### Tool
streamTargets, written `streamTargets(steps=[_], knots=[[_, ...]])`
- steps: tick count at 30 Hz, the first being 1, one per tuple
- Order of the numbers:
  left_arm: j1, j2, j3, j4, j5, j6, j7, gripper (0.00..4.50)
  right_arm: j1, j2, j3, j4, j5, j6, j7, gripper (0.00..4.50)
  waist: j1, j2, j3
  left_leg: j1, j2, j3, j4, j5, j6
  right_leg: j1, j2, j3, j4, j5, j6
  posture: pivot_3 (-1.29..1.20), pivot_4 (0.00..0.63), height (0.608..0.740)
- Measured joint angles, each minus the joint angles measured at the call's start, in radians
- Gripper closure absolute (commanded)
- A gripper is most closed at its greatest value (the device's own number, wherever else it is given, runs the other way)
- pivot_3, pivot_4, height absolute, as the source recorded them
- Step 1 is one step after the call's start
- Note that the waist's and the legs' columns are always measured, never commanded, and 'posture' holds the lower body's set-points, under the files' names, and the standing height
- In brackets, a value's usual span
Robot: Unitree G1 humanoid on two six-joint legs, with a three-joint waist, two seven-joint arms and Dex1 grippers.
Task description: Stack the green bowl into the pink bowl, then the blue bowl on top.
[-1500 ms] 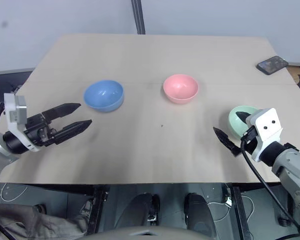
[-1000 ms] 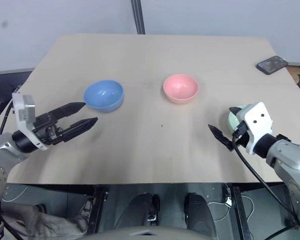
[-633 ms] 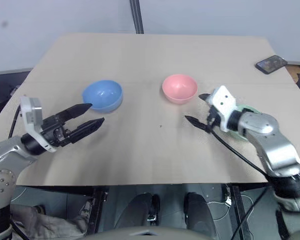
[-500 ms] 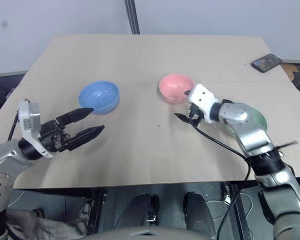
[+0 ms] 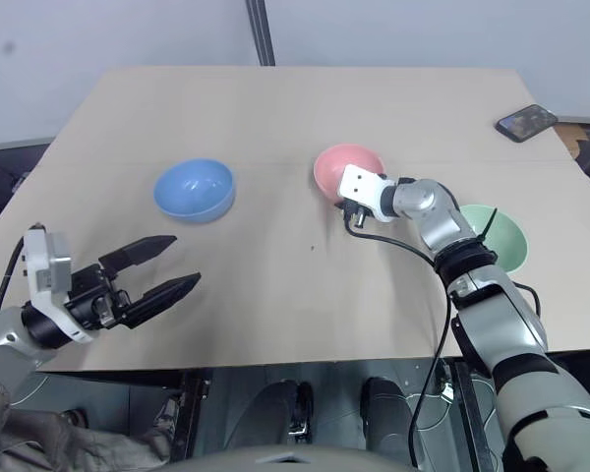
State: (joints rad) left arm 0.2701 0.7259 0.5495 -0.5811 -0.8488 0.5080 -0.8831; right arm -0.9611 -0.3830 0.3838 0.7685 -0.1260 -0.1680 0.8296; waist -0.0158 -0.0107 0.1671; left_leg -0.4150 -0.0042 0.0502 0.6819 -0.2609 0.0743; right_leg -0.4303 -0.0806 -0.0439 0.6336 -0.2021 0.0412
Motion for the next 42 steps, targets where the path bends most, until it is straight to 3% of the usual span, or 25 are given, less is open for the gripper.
streamTargets(steps=[3,8,13,16,20,21,25,31,36,42], knots=[[-0.009,-0.010,-0.009,-0.002,0.001,0.000,0.030,0.00,0.010,-0.001,-0.002,-0.061,0.015,0.014,0.071,4.44,0.000,0.001,0.001,0.000,0.000,0.000,0.000,0.000,0.000,0.000,0.000,0.000,0.000,0.000,0.000,0.00,0.150,0.739],[-0.021,-0.010,-0.015,-0.006,-0.010,0.000,0.027,0.00,0.155,-0.067,-0.009,-0.510,0.131,0.238,0.256,4.44,0.006,0.001,0.001,-0.001,0.000,-0.002,-0.001,0.000,0.000,0.000,-0.006,-0.001,0.000,0.002,0.003,0.00,0.150,0.739],[-0.052,-0.004,-0.023,0.008,-0.019,0.002,0.012,0.00,0.361,-0.191,0.024,-0.920,0.205,0.530,0.342,4.44,0.015,0.002,0.001,-0.001,-0.001,-0.003,-0.001,-0.001,0.000,0.001,-0.007,-0.003,-0.001,0.000,0.000,0.00,0.150,0.739],[-0.086,0.000,-0.055,0.010,-0.019,0.003,0.001,0.00,0.377,-0.184,0.062,-0.967,0.196,0.599,0.328,3.28,0.001,0.002,0.001,0.001,0.000,-0.001,0.000,-0.001,0.000,0.001,-0.006,-0.003,0.001,0.000,0.000,0.00,0.150,0.739],[-0.101,0.015,-0.084,0.028,-0.018,0.004,-0.029,0.00,0.384,-0.188,0.073,-0.945,0.151,0.567,0.294,1.50,0.006,0.002,0.001,0.001,0.000,-0.002,0.001,0.000,0.000,0.000,-0.006,-0.005,0.002,0.000,0.000,0.00,0.150,0.739],[-0.115,0.015,-0.090,0.036,-0.018,0.005,-0.031,0.00,0.389,-0.183,0.065,-0.945,0.145,0.562,0.267,1.23,0.007,0.002,0.001,0.001,0.000,-0.002,0.001,0.000,-0.001,0.000,-0.005,-0.005,0.002,0.000,0.000,0.00,0.150,0.739],[-0.156,0.015,-0.118,0.047,-0.019,0.006,-0.040,0.00,0.414,-0.193,-0.052,-1.024,0.220,0.633,0.228,1.23,0.013,0.002,0.001,-0.001,-0.002,-0.002,0.001,0.000,0.000,0.000,-0.005,-0.006,0.001,0.000,0.000,0.00,0.150,0.739],[-0.168,0.041,-0.182,0.049,-0.052,0.008,-0.176,0.00,0.481,-0.288,-0.357,-1.269,0.411,0.974,0.136,1.23,0.027,0.002,0.001,-0.001,0.000,-0.004,0.000,-0.001,0.000,0.001,-0.007,-0.008,-0.001,0.000,0.000,0.00,0.150,0.739],[-0.222,0.094,-0.224,0.070,-0.074,0.009,-0.292,0.00,0.668,-0.377,-0.483,-1.269,0.325,1.101,-0.056,1.23,0.031,0.002,0.001,-0.001,-0.001,-0.002,0.000,-0.001,0.000,0.001,-0.008,-0.007,-0.002,0.000,0.000,0.00,0.150,0.739],[-0.291,0.094,-0.285,0.117,-0.048,0.005,-0.325,0.00,0.710,-0.296,-0.518,-1.229,0.261,1.200,-0.268,1.23,0.025,0.003,0.001,-0.001,0.001,-0.001,0.000,-0.001,0.000,0.000,-0.001,-0.004,-0.001,0.000,0.000,0.00,0.150,0.739]])
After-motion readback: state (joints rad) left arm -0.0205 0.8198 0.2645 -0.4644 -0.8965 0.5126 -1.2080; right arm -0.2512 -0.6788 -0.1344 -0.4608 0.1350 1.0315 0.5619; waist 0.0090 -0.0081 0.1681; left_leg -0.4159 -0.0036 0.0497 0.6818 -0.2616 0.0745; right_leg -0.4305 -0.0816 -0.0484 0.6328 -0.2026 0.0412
